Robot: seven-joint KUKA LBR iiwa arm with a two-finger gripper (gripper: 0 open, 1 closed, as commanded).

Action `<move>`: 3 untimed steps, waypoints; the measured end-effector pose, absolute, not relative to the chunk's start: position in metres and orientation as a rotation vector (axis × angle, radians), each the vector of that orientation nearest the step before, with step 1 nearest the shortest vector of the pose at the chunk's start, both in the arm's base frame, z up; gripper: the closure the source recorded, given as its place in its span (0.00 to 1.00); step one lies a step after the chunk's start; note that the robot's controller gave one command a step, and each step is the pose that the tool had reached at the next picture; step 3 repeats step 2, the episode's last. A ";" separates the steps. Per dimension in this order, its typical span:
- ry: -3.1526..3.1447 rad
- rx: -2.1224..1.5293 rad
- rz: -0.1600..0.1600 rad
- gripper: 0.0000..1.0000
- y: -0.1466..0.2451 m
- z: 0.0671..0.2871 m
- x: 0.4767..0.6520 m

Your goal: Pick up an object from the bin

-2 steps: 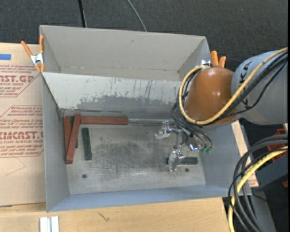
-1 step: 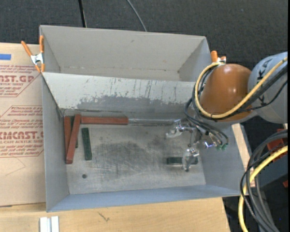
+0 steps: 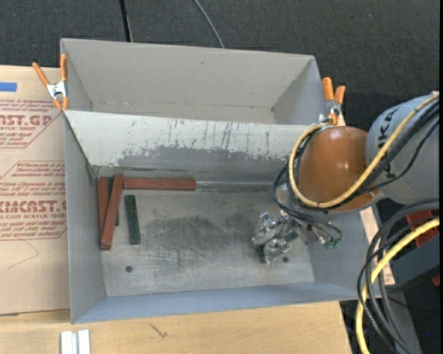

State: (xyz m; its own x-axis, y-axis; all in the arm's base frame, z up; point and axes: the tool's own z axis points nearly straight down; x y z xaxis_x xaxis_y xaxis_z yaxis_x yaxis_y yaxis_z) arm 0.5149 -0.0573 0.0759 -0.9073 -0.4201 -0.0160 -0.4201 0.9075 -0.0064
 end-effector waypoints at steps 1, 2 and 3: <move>3.051 -0.672 -0.004 1.00 -0.057 0.076 0.515; 3.015 -0.855 -0.002 1.00 -0.029 0.232 0.546; 3.015 -0.855 -0.002 1.00 -0.029 0.232 0.546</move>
Offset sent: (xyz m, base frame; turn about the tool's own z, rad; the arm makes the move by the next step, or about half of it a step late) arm 0.0296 0.0271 0.1546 -0.1186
